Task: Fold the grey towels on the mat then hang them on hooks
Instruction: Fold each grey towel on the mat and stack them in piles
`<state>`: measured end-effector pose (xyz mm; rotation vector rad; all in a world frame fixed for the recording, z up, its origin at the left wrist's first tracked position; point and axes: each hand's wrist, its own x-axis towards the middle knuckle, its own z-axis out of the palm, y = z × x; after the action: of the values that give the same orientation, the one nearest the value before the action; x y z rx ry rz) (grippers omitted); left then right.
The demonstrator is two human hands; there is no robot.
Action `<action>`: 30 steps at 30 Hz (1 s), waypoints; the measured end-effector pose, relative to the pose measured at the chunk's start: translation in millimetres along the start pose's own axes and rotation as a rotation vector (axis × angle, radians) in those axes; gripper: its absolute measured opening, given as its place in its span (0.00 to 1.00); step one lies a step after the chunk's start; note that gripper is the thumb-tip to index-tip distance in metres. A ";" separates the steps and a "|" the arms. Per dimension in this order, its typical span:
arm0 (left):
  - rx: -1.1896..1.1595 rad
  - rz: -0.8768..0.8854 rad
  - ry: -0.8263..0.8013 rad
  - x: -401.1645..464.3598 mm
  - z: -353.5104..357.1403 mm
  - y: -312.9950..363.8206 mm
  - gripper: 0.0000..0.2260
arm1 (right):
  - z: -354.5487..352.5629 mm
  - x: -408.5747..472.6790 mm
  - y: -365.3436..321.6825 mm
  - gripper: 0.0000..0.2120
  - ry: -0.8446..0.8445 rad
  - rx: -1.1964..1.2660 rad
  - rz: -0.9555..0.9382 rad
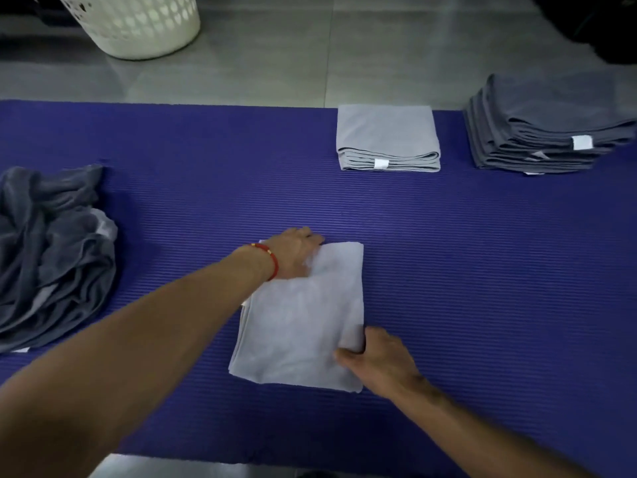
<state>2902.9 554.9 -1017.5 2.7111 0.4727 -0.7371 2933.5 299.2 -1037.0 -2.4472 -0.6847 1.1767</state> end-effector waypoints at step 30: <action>-1.538 -0.124 0.168 4.7 -115.6 28.2 0.18 | -245.9 95.1 -27.0 0.08 0.300 0.783 -0.236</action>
<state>2967.7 571.9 -919.1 1.2785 0.7891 -0.0121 3173.1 351.5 -936.4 -1.7640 -0.3183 0.7585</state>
